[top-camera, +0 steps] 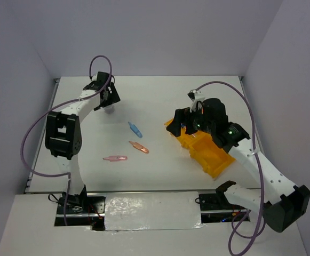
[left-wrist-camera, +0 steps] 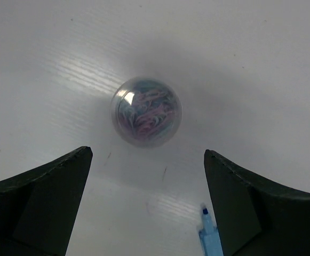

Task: Sort the stationery into containers
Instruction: Pick up the stationery from the center of the board, then place the stationery in the storage box, then pick up the pen from the center of the board.

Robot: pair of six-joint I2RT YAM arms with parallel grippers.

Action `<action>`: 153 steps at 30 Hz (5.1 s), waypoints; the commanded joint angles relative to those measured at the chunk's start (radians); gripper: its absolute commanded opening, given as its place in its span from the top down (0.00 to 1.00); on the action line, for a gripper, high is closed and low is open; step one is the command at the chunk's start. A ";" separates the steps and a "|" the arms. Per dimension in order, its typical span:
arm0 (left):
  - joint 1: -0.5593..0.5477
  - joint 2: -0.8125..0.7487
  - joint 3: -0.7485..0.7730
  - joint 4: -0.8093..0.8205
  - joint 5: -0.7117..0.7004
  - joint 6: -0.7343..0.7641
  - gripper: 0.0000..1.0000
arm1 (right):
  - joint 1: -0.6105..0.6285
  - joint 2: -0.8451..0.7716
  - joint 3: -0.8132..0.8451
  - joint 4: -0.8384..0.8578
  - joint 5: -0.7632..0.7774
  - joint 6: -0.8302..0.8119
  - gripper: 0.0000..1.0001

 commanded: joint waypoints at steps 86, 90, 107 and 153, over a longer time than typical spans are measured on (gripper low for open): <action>-0.807 0.603 0.776 0.628 0.523 0.310 0.05 | 0.020 -0.588 0.243 -0.378 0.347 0.127 0.00; -0.803 0.560 0.742 0.643 0.498 0.303 0.01 | 0.020 -0.584 0.247 -0.374 0.342 0.130 0.00; -0.475 -0.148 0.319 0.098 -0.066 0.040 0.01 | 0.024 -0.325 0.005 -0.089 0.111 0.113 0.00; -0.250 -1.457 -0.531 -0.386 -0.286 0.128 0.01 | 0.633 1.156 0.615 0.037 0.135 -0.576 1.00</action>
